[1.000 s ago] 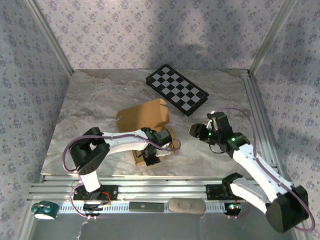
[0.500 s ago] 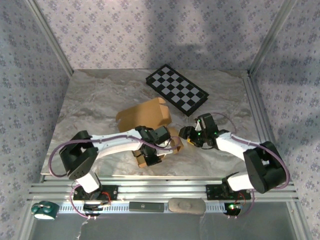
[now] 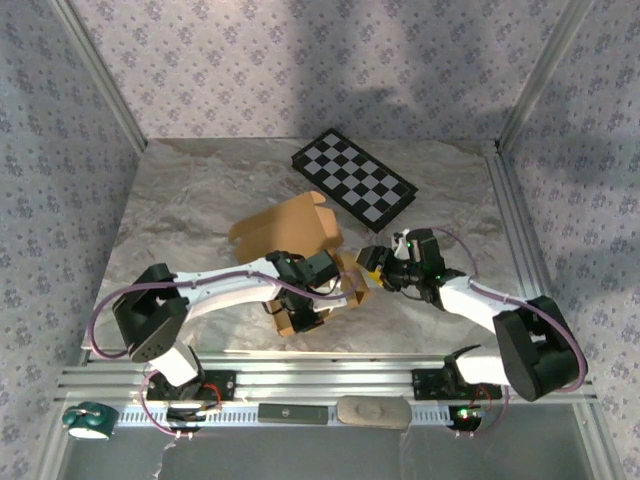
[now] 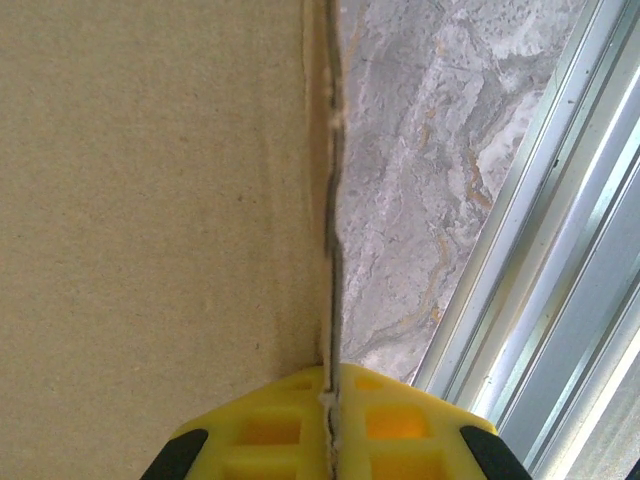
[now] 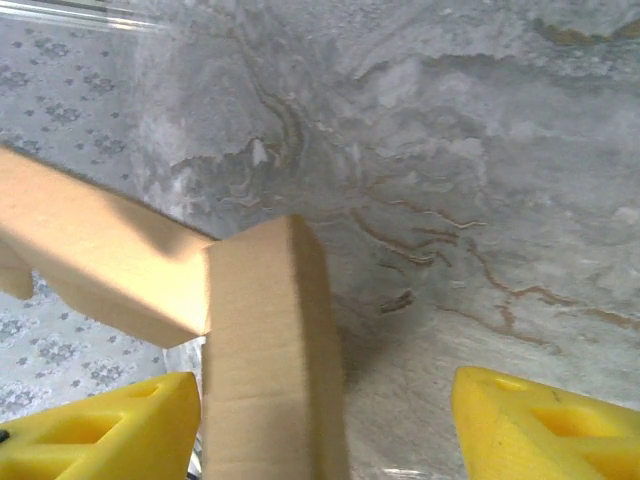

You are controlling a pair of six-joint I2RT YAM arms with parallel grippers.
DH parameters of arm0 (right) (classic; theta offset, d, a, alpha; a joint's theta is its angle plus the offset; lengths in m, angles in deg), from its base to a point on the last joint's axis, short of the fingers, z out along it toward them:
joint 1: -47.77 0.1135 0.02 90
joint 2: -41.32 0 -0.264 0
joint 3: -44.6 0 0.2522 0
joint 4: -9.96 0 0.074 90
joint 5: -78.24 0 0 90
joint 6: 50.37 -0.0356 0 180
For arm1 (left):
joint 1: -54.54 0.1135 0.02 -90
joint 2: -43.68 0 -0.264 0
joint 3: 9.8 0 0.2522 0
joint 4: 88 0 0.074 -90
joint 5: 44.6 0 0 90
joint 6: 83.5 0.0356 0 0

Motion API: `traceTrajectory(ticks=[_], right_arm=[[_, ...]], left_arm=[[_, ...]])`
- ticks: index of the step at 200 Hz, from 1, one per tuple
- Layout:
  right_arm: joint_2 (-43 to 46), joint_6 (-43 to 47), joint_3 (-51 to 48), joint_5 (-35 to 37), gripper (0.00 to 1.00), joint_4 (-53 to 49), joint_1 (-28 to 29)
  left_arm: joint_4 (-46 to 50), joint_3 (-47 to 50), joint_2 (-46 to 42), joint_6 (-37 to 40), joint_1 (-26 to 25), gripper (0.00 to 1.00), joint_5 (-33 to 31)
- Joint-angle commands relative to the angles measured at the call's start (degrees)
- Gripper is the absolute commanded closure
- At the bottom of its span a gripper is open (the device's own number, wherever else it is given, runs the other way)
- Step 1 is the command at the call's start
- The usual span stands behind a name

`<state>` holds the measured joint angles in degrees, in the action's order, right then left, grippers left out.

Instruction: Fold the paper box

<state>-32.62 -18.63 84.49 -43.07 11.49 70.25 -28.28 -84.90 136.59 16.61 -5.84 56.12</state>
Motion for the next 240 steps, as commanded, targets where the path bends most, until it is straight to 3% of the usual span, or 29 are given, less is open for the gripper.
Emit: traceTrajectory(ticks=[1, 64, 86, 113, 164, 240], right_arm=[[0.9, -0.4, -0.4, 0.4, 0.30, -1.3, 1.3], [-2.6, 0.2, -1.7, 1.3, 0.33, 1.3, 3.3], [-1.8, 3.4, -0.4, 4.0, 0.36, -4.5, 3.7], [1.9, 8.7, 0.8, 8.2, 0.31, -12.6, 3.3], [-7.4, 6.8, 0.6, -1.8, 0.28, -0.6, 3.7], [-3.7, 3.4, 1.2, -1.9, 0.26, 1.8, 4.2]], left_arm=[[1.3, -0.6, 3.6, 1.4, -0.1, 1.00, 1.1], [1.8, -1.5, 11.0, 1.5, -1.2, 1.00, -2.8], [1.7, -1.2, 10.7, 1.8, -1.3, 1.00, -3.0], [2.1, -0.9, 9.5, 1.8, -1.3, 1.00, -2.5], [2.4, -0.6, 4.8, 2.2, -1.1, 1.00, -1.7], [2.8, -1.1, 6.1, 2.5, -1.0, 1.00, -0.6]])
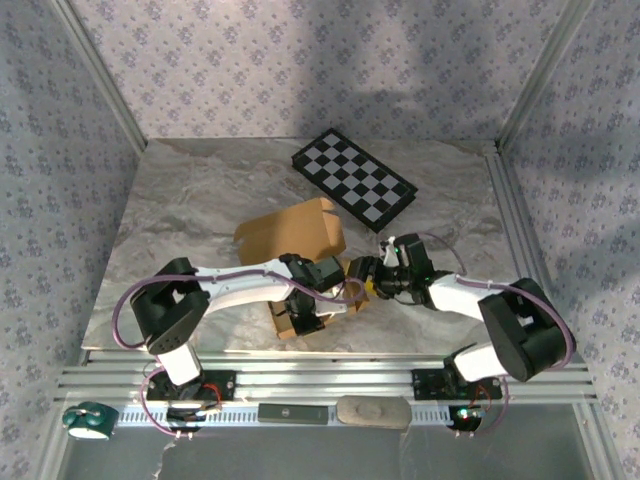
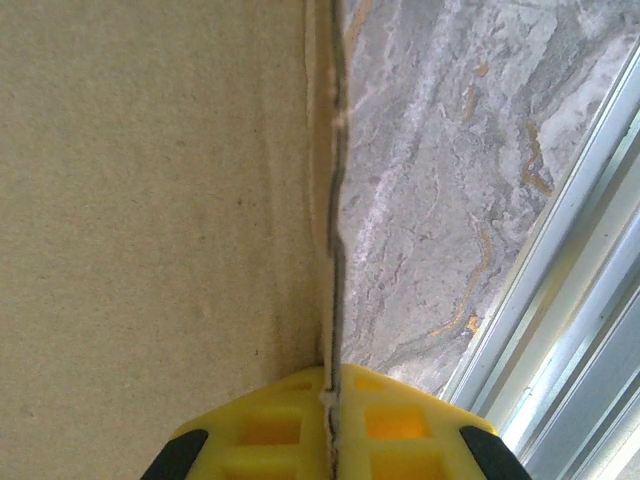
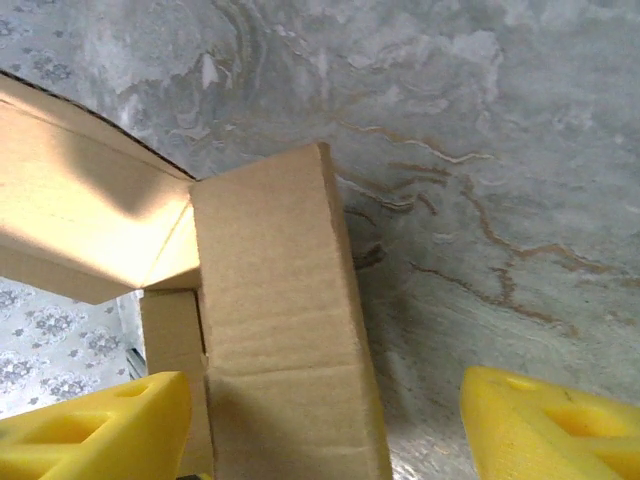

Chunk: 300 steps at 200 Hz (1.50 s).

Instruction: Fold the paper box

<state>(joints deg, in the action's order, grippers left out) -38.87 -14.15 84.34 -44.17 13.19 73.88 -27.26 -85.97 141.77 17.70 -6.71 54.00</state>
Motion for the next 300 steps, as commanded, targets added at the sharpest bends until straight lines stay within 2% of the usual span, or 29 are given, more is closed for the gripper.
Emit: traceTrajectory(ticks=[1, 97, 122, 168, 214, 241, 300], right_arm=[[2.6, -1.0, 1.4, -0.8, 0.26, 0.1, 0.6], [0.8, -0.5, 3.2, 0.0, 0.32, -1.3, 3.9], [0.9, 3.3, 6.2, 2.6, 0.38, -8.7, 5.9], [-0.7, 7.4, 9.4, 6.5, 0.44, -15.9, 8.2], [-4.4, 14.3, 16.9, 14.9, 0.50, -28.3, 12.1], [-7.0, 15.6, 19.4, 16.3, 0.59, -30.2, 13.7], [-9.8, 16.8, 22.5, 19.6, 0.65, -33.2, 15.4]], left_arm=[[1.8, -0.1, 0.9, 1.4, -0.1, 1.00, 1.5], [2.1, -0.5, 2.1, 1.5, -0.1, 1.00, 0.6], [2.1, -0.4, 2.2, 1.5, -0.1, 1.00, 0.3], [2.2, -0.5, 2.4, 1.5, -0.1, 1.00, 0.2], [2.3, -0.6, 2.2, 1.4, -0.1, 1.00, 0.1], [2.1, -0.6, 2.0, 1.4, -0.1, 1.00, -0.2], [2.1, -0.7, 2.0, 1.5, -0.1, 1.00, -0.6]])
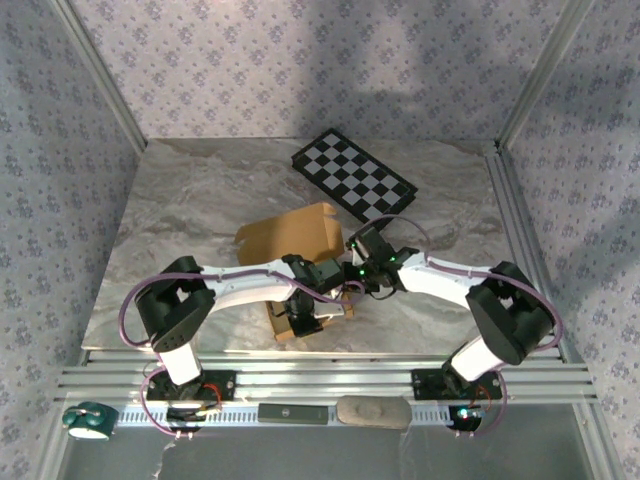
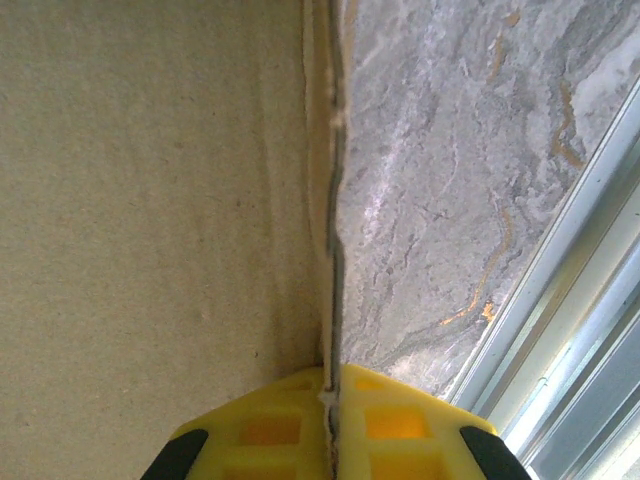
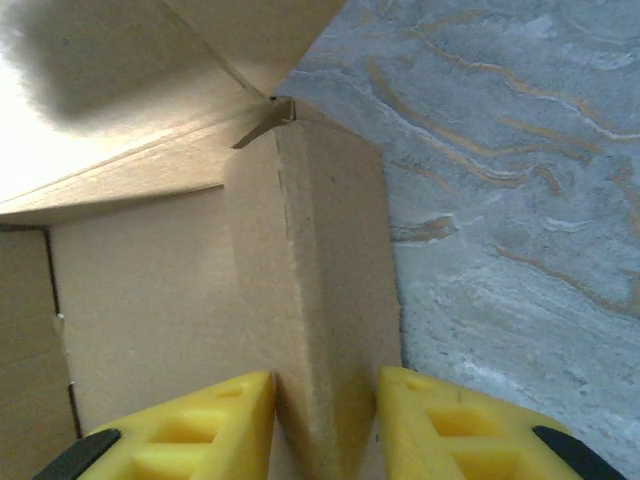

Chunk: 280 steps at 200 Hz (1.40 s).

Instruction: Fold the paper box

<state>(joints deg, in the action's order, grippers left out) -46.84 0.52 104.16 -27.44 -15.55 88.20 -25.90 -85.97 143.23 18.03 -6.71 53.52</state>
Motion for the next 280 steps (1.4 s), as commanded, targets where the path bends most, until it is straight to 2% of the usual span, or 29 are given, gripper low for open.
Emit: traceTrajectory(ticks=[1, 124, 160, 187, 244, 265, 280], right_arm=[[-1.9, 2.2, 2.8, 3.0, 0.65, -4.5, 1.1], [-8.8, 6.3, 11.8, 15.6, 0.74, -16.3, 7.2], [-9.6, 6.0, 13.0, 17.5, 0.74, -18.2, 8.2], [-10.3, 5.8, 14.0, 19.1, 0.77, -19.5, 8.9], [-12.9, 5.7, 17.0, 22.1, 0.77, -22.4, 11.2], [-12.5, 5.5, 17.0, 22.1, 0.68, -22.4, 11.4], [-11.8, 5.4, 16.9, 21.8, 0.68, -22.4, 11.4]], left_arm=[[0.7, -0.7, 0.5, 1.2, -0.1, 1.00, -0.1], [0.8, -1.3, 0.4, 0.9, -0.1, 1.00, -0.7], [0.6, -1.6, 0.6, 0.8, 0.0, 1.00, -0.7], [0.6, -1.7, 0.5, 0.7, -0.1, 1.00, -1.0], [0.1, -1.8, 0.2, -0.2, -0.1, 1.00, -1.4], [-0.2, -2.0, 0.5, -0.6, -0.1, 1.00, -1.2], [-0.3, -2.1, 0.7, -0.7, -0.1, 1.00, -1.2]])
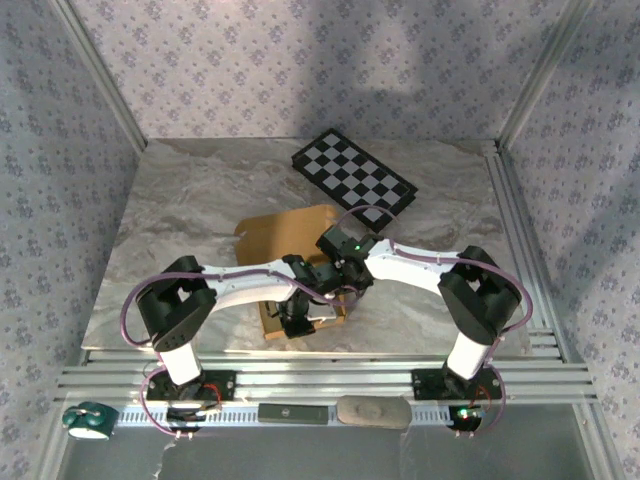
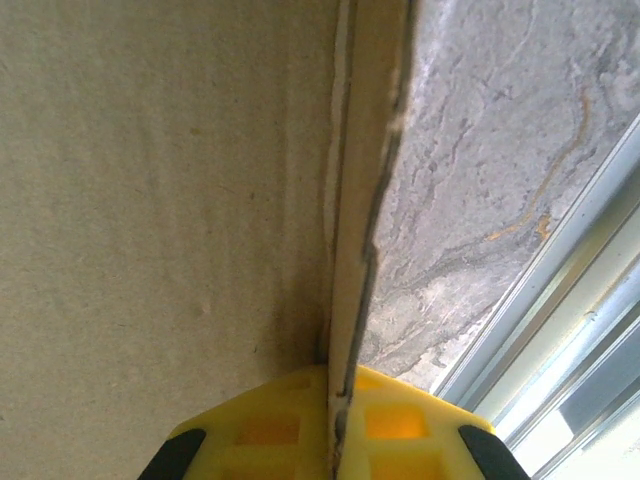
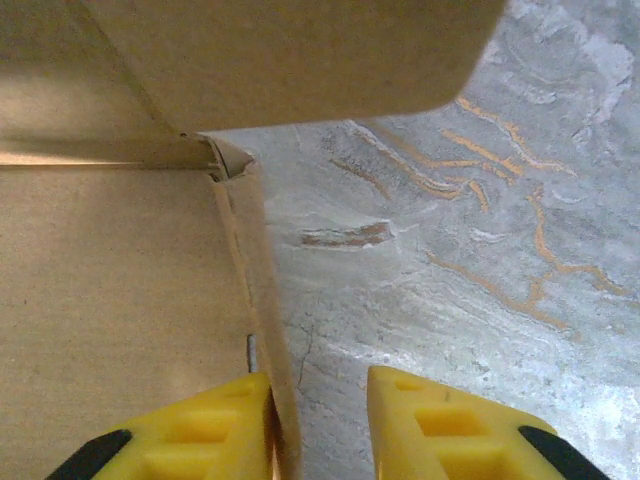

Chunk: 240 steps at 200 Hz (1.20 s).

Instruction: Fold the paper box

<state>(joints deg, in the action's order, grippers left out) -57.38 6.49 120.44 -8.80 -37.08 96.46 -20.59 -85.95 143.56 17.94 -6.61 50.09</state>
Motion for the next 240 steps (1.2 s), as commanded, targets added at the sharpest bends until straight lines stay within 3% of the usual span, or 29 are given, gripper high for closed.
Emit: traceTrajectory(ticks=[1, 90, 143, 184, 240], right_arm=[[-1.3, -0.6, 0.6, 3.2, 0.68, -0.9, 3.2], [3.6, -1.2, 0.3, 2.0, 0.60, -2.8, 3.5], [5.2, -1.2, 0.3, 0.1, 0.68, -3.1, 3.3], [6.1, -2.0, -1.6, -1.8, 0.60, -1.4, 3.3], [7.7, -2.4, -2.6, -3.5, 0.60, 0.3, 4.0]], left_arm=[[-5.6, -2.1, 0.4, -0.7, -0.2, 1.00, 2.2], [-6.3, -4.1, 1.9, -2.4, 0.1, 1.00, 1.0], [-6.2, -5.3, 2.8, -2.6, 0.0, 1.00, 0.8], [-6.2, -6.0, 3.3, -2.6, 0.1, 1.00, 0.5], [-6.1, -6.9, 4.1, -2.7, 0.0, 1.00, 0.3]])
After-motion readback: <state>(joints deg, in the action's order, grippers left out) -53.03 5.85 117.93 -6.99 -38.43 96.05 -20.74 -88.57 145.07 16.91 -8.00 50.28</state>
